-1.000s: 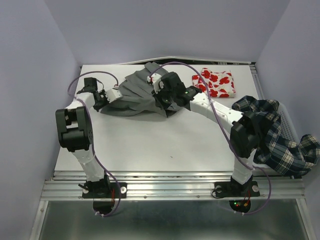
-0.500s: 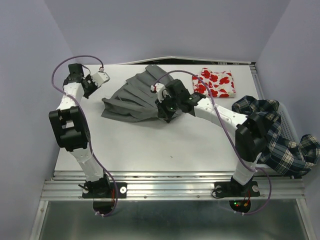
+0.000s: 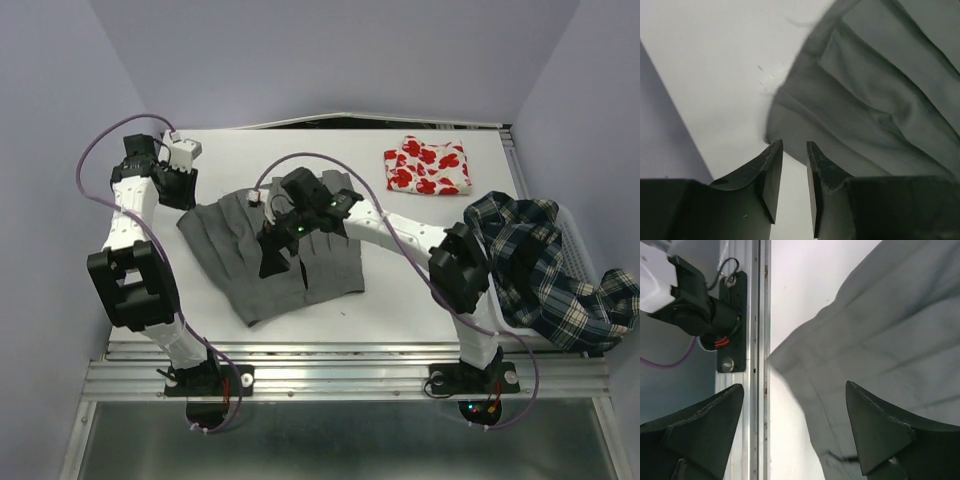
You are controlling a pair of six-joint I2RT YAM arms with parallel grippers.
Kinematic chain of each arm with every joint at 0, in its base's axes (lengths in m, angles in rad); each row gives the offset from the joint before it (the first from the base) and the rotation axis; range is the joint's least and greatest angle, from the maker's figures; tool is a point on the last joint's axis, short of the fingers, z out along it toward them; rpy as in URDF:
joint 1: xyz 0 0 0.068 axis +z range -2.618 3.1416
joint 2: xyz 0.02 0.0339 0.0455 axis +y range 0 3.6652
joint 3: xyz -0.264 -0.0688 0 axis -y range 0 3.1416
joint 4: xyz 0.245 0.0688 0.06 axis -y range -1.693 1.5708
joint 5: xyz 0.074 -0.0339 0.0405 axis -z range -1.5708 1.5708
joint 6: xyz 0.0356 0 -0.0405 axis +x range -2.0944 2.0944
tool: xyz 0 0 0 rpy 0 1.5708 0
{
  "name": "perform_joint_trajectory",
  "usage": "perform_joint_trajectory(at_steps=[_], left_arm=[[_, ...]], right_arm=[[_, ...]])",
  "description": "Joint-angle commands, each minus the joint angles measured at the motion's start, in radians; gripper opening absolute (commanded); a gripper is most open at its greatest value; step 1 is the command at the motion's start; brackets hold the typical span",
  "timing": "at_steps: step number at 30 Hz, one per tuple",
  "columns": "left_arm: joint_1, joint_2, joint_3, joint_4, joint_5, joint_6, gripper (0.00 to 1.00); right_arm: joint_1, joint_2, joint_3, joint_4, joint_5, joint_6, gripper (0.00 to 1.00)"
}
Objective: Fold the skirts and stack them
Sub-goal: Flatten the skirt out
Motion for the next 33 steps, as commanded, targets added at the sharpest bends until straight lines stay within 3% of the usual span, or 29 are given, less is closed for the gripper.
perform_joint_trajectory(at_steps=[1,3,6,9,16,18,20,22,25,26,28,29,31,32,33], left_arm=[[0.019,-0.014,-0.079,-0.133,0.015,-0.169,0.41],[0.019,-0.031,-0.158,-0.119,-0.034,-0.197,0.41],[0.021,-0.019,-0.22,-0.072,-0.125,-0.244,0.41],[0.021,0.048,-0.212,-0.049,-0.186,-0.299,0.41],[0.02,0.199,-0.119,-0.026,-0.191,-0.372,0.41],[0.003,0.231,-0.084,-0.017,-0.196,-0.366,0.37],[-0.01,0.295,-0.023,-0.006,-0.193,-0.361,0.27],[-0.026,0.378,0.031,-0.007,-0.202,-0.361,0.17],[-0.065,0.507,0.177,-0.021,-0.24,-0.353,0.05],[-0.077,0.541,0.29,-0.027,-0.267,-0.349,0.02],[-0.111,0.675,0.44,-0.073,-0.288,-0.338,0.0],[-0.123,0.728,0.648,-0.101,-0.321,-0.323,0.0],[-0.16,0.895,0.904,-0.194,-0.356,-0.297,0.0],[-0.172,0.938,1.146,-0.214,-0.411,-0.287,0.03],[-0.183,0.964,1.217,-0.217,-0.43,-0.242,0.1]], right_arm=[[-0.188,-0.05,0.089,-0.05,-0.118,0.07,0.89],[-0.3,-0.062,0.09,-0.055,-0.097,0.084,0.89],[-0.376,-0.036,0.113,-0.109,0.129,-0.022,0.81],[-0.377,0.014,0.102,-0.139,0.297,-0.116,0.76],[-0.377,0.152,0.09,-0.075,0.401,-0.182,0.7],[-0.377,0.177,0.084,-0.055,0.417,-0.191,0.67],[-0.377,0.205,0.064,-0.058,0.46,-0.205,0.63],[-0.377,0.203,0.023,-0.069,0.499,-0.238,0.53],[-0.377,0.137,-0.101,-0.098,0.492,-0.234,0.43],[-0.377,0.111,-0.14,-0.113,0.44,-0.2,0.4],[-0.377,0.024,-0.256,-0.119,0.377,-0.147,0.4],[-0.358,-0.004,-0.288,-0.124,0.298,-0.095,0.4],[-0.285,-0.073,-0.345,-0.112,0.222,-0.044,0.4],[-0.251,-0.087,-0.341,-0.107,0.193,-0.006,0.44],[-0.22,-0.097,-0.327,-0.106,0.158,0.021,0.48]])
